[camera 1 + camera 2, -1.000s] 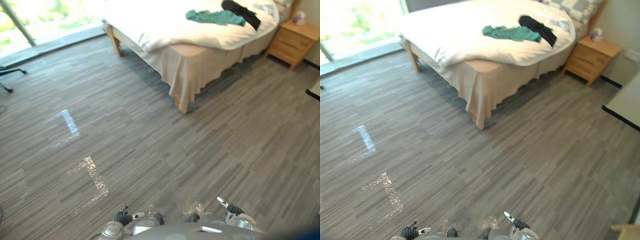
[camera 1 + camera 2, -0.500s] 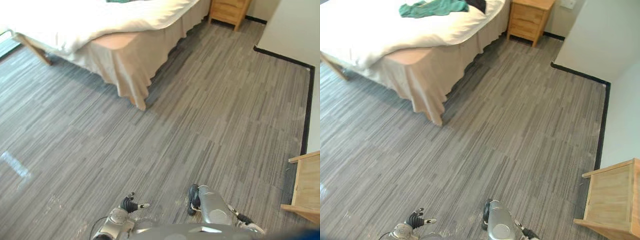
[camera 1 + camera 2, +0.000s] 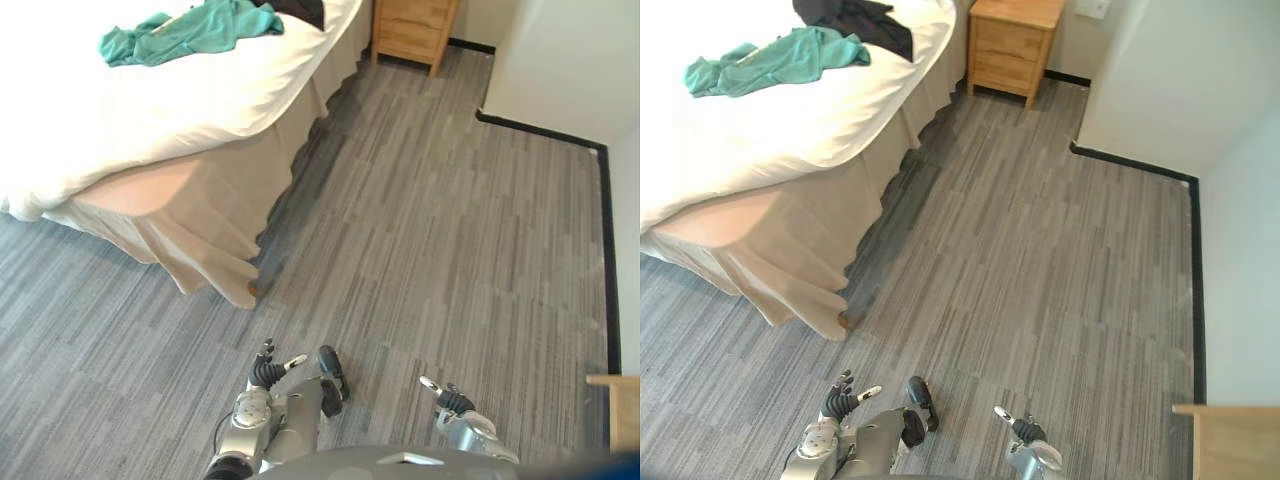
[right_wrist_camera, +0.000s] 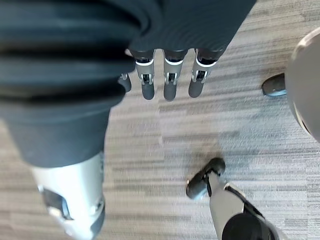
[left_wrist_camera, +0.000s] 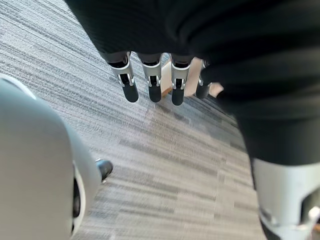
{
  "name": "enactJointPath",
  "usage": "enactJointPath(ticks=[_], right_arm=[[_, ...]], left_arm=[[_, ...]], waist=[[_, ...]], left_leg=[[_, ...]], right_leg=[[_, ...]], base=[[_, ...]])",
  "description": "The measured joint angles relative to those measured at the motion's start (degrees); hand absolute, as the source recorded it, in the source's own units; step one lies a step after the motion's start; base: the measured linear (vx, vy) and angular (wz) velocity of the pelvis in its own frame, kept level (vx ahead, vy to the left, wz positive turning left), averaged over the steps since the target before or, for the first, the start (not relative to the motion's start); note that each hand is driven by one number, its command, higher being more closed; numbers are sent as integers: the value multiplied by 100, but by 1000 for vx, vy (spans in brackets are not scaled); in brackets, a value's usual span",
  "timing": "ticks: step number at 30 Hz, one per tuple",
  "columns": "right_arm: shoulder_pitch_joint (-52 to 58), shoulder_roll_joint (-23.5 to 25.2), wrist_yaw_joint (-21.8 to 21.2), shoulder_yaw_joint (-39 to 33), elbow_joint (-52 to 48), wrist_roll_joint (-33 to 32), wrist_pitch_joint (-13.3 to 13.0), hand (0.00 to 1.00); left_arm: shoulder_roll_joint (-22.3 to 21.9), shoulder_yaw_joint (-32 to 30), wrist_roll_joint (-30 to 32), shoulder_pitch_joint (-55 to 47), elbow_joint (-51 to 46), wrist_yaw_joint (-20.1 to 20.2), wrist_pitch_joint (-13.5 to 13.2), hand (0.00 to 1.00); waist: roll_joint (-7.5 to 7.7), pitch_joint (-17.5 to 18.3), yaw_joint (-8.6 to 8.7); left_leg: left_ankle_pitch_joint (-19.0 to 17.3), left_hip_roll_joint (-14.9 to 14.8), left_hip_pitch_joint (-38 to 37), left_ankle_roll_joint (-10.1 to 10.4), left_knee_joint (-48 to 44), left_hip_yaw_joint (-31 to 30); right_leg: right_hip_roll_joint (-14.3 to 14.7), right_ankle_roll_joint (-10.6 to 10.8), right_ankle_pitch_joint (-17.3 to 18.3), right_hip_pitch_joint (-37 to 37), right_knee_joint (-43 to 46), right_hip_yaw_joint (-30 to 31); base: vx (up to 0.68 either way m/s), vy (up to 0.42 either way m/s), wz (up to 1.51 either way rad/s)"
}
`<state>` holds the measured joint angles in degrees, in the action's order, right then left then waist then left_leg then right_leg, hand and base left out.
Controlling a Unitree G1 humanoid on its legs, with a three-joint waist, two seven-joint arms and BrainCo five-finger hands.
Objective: Tidy the bed and pick cloth on bed and put in laundry
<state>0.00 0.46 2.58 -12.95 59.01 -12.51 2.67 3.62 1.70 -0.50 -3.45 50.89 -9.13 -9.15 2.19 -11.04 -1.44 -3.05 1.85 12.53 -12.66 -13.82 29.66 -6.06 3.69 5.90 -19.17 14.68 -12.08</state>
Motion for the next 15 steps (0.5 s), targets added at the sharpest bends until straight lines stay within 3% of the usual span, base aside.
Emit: enactJointPath(ticks=[1, 2, 3, 4, 6, 8, 9, 10, 11, 12, 13, 14, 15], right_arm=[[40, -82, 17, -179, 151, 65, 4, 0], [90, -127, 77, -318, 212, 171, -10, 0], [415, -344, 45, -366, 29, 403, -155, 0], [615, -293, 25, -463, 25, 483, -169, 0], [752, -219, 10, -526, -48, 493, -197, 0], [773, -189, -6, -629, -93, 492, -186, 0], [783, -188, -35, -668, -150, 490, -194, 0], [778, -199, -89, -610, -167, 555, -204, 0], [794, -240, -126, -566, -126, 647, -222, 0], [790, -303, -140, -490, -125, 658, -231, 0], [762, -395, -174, -401, -146, 727, -280, 0], [716, -487, -209, -311, -182, 776, -356, 0], [676, -584, -239, -144, -171, 776, -365, 0]], left_arm=[[9, -11, -8, -32, 118, 1, 10, 0], [37, 43, -7, -1, 243, 7, 1, 0], [22, 34, -131, 10, 631, 3, -12, 0], [26, -42, -140, 4, 669, 8, -13, 0], [12, -243, -170, -18, 644, 7, 5, 0], [-66, -305, -234, -23, 557, 20, 4, 0], [-172, -455, -231, -20, 560, 23, 4, 0], [-212, -656, -233, 14, 559, 5, -3, 0], [-266, -877, -253, -11, 555, -4, 3, 0], [-297, -982, -287, -51, 552, -12, 8, 0], [-326, -1079, -334, -169, 557, -16, 17, 0], [-407, -1108, -337, -222, 554, -13, 24, 0], [-471, -1235, -338, -286, 547, -21, 30, 0]], waist=[[-51, 27, 58], [-41, 75, 153], [-102, 52, 266], [-87, 45, 325], [-70, 56, 212], [-114, 38, 205], [-168, 36, 266], [-163, 4, 204], [-148, 5, 164], [-148, 36, 161], [-273, 29, 161], [-386, 49, 178], [-405, 50, 172]], left_leg=[[-461, 85, -368, 201, -31, -293], [-544, 217, -623, 271, 89, -548], [-714, 487, -1793, 354, 732, -1663], [-717, 453, -2112, 466, 766, -2076], [-823, 418, -2433, 552, 778, -2570], [-1039, 284, -2539, 592, 726, -3139], [-1191, 164, -2520, 631, 642, -3402], [-1375, 85, -2561, 807, 555, -3711], [-1660, -18, -2662, 939, 355, -3958], [-1764, -140, -2738, 1037, 296, -4017], [-1813, -321, -2800, 1181, 263, -3926], [-1728, -464, -2873, 1318, 243, -3717], [-1623, -598, -2968, 1415, 282, -3573]], right_leg=[[-152, 91, -251, 276, 1386, -209], [-362, -40, -907, 710, 2622, -173], [-615, -83, 373, 2832, 4683, 124], [-641, 23, 659, 3146, 4252, 161], [-599, -12, 684, 3471, 3601, 249], [-418, -65, 631, 3667, 2363, 387], [-282, 21, 399, 3612, 1310, 512], [-215, 161, 38, 3465, 22, 679], [-202, 275, -507, 3417, -79, 835], [-120, 182, -666, 3364, 78, 817], [-14, 60, -470, 3391, 464, 755], [-8, -40, -48, 3434, 952, 571], [-10, -41, 212, 3456, 1309, 424]], base=[[339, 132, 87], [877, 204, 263], [1002, 74, 321], [1024, 30, 300], [576, -179, 140], [505, -278, 132], [346, -290, 153], [424, -391, 164], [461, -433, 130], [488, -438, 101], [512, -422, 93], [499, -377, 90], [491, -361, 67]])
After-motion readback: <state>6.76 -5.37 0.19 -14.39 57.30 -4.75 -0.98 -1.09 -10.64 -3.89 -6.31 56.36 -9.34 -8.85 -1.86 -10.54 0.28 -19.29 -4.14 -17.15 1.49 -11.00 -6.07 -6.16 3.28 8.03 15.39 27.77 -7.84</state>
